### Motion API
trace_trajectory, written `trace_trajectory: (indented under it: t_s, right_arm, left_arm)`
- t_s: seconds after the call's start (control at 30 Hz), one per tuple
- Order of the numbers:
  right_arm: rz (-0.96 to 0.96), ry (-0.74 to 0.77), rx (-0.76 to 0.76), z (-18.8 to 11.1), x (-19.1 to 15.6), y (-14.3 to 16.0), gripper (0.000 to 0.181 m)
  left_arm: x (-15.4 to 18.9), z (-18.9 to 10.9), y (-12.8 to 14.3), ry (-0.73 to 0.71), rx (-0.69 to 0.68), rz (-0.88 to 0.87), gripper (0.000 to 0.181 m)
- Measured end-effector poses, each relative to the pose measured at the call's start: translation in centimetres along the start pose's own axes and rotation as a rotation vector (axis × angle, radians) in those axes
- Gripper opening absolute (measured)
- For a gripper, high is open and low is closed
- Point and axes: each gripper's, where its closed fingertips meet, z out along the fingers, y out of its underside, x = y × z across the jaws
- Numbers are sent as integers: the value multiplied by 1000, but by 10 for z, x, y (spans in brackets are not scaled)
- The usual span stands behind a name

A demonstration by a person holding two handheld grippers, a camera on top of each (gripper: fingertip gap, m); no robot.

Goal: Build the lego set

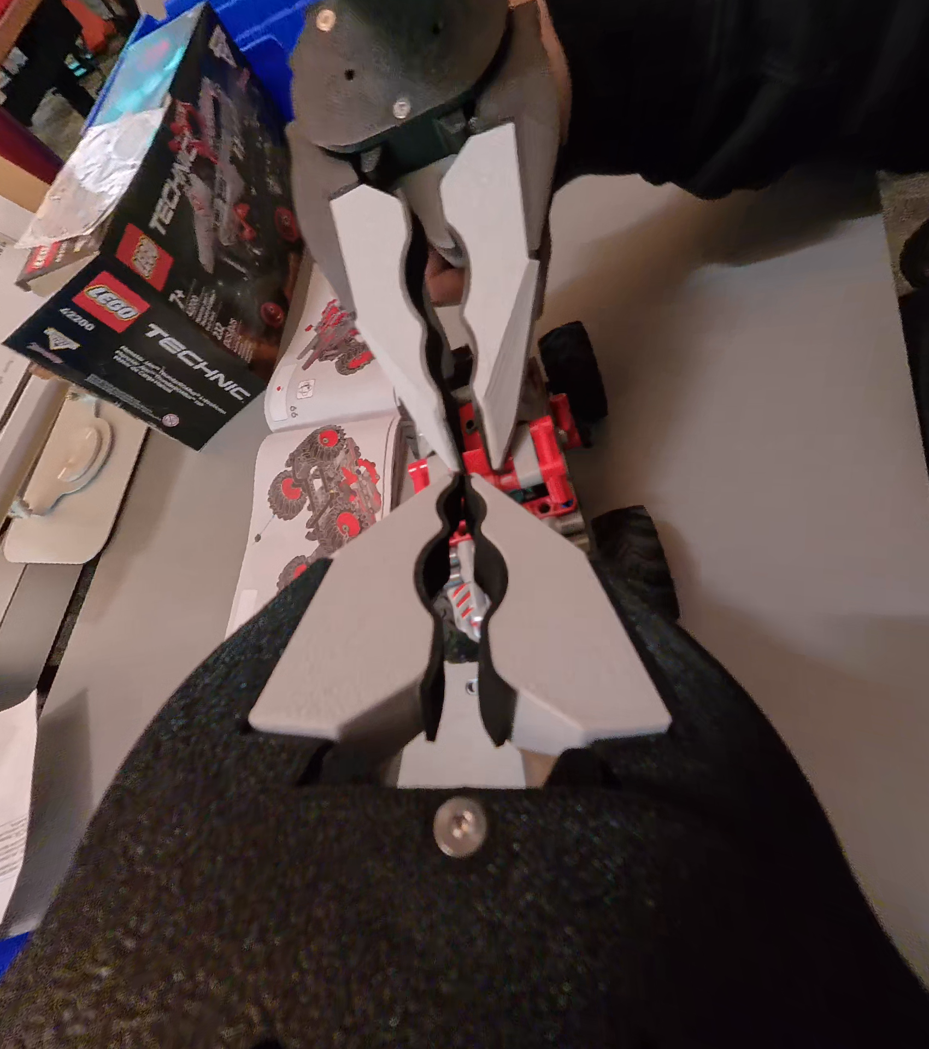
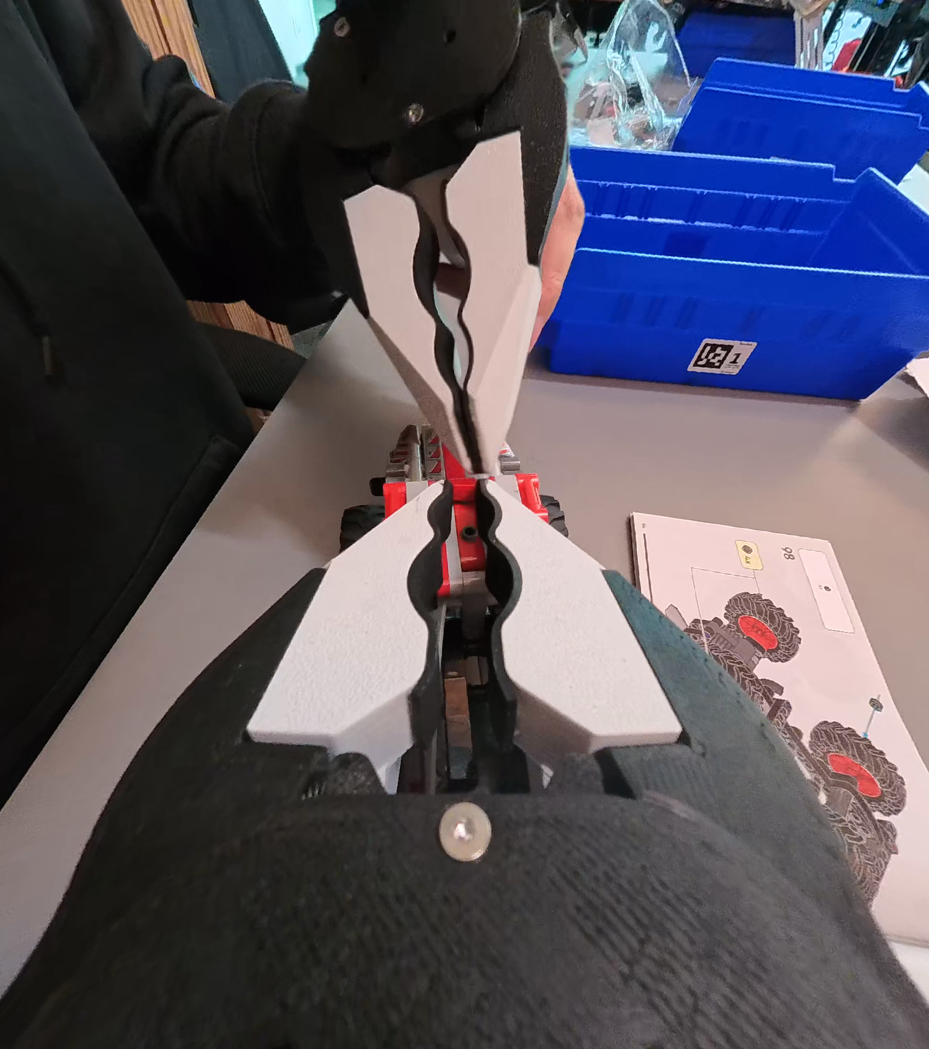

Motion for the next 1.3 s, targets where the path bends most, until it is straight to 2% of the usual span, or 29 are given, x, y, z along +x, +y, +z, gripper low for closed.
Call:
trace_trajectory:
  t_s: [0.03, 0.13, 0.33, 0.47, 0.6, 0.8, 0.87, 1.07, 1.3]
  right_arm:
    - [-10, 6, -1, -1, 0, 0, 6]
    - [-31, 16, -8, -2, 1, 0, 7]
    - [-27, 19, -3, -4, 1, 1, 7]
    - [-26, 11, 8, -6, 1, 1, 6]
    - [-33, -2, 13, -8, -2, 1, 15]
    - [-30, 13, 29, -9, -1, 0, 18]
    - [-26, 30, 37, -10, 0, 0, 21]
    - [-7, 57, 62, -11, 1, 1, 18]
    - [-12, 57, 75, -11, -1, 1, 15]
  left_arm:
    - [1, -1, -2, 13, 21, -11, 0]
    - [4, -2, -8, 34, 80, -26, 0]
    - [0, 1, -6, 36, 55, -36, 0]
    - [0, -1, -16, 62, 117, -81, 0]
    - [-2, 1, -10, 55, 75, -70, 0]
    - [0, 2, -9, 69, 88, -110, 2]
    - [0, 2, -9, 77, 82, -139, 9]
    - [3, 4, -10, 103, 92, -199, 3]
    - [4, 4, -11, 123, 100, -243, 5]
